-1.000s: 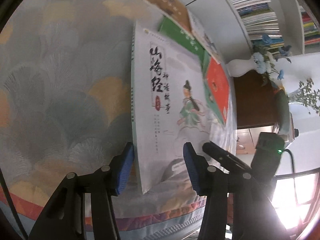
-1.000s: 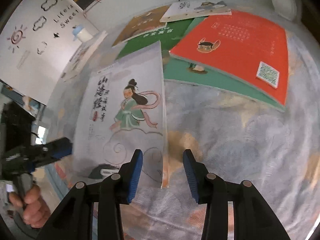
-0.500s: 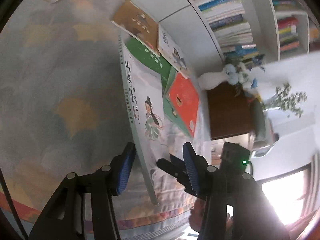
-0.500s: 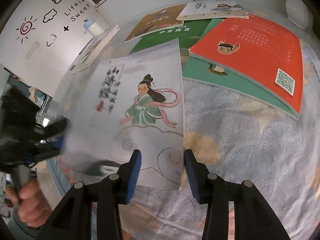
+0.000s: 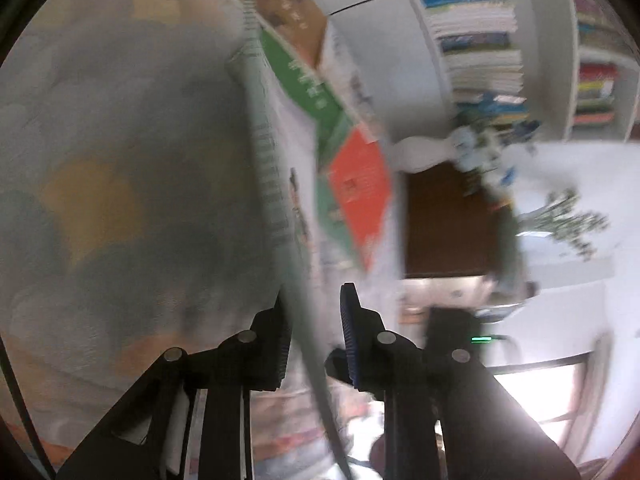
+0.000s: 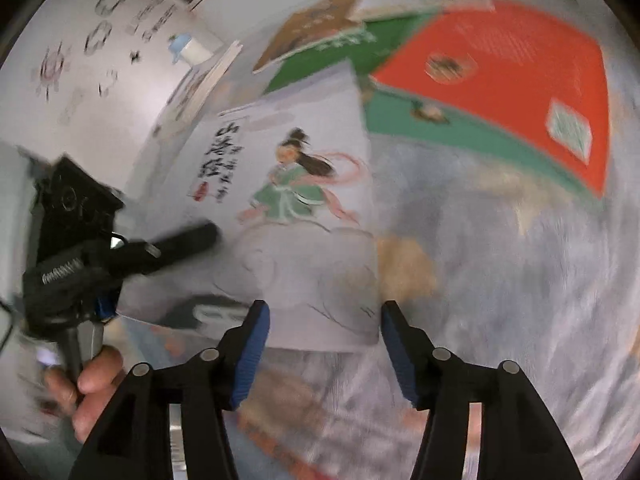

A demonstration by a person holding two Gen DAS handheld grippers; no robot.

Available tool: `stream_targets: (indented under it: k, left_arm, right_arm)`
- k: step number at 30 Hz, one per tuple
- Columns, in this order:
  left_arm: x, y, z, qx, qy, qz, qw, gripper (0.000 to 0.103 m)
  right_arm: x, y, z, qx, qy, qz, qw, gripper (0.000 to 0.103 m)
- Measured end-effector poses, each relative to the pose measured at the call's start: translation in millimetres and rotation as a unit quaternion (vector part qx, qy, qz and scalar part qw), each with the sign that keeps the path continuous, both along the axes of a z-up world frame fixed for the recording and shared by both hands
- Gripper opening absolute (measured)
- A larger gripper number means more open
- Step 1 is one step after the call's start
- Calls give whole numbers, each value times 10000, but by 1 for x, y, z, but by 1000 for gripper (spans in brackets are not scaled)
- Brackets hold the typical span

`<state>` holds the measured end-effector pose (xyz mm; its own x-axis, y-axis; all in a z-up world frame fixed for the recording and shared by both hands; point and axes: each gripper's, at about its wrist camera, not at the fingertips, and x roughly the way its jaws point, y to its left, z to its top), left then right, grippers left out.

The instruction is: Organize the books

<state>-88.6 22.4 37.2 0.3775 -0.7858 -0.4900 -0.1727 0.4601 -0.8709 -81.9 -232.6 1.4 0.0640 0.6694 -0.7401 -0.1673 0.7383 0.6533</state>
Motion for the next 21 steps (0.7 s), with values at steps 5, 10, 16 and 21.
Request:
stream_targets:
  k: [5,10,16,21]
  left_arm:
    - [9,15,-2,-565,91,133,9983,19]
    - [5,24,-15,-609,347,209,9973,19]
    - [-1,24,-25,-201,489,107,9985,19]
    - [1,5,-18,938,367,-469,9938,19]
  right_arm:
    - [8,-31,-33,1706,1041,-738,9770,70]
    - [24,-15,-39,2276,1117,-867,9634,62]
    - [33,12,-27,1854,763,-599,9779,37]
    - [25,39,1,609,-167,-63,9980,30]
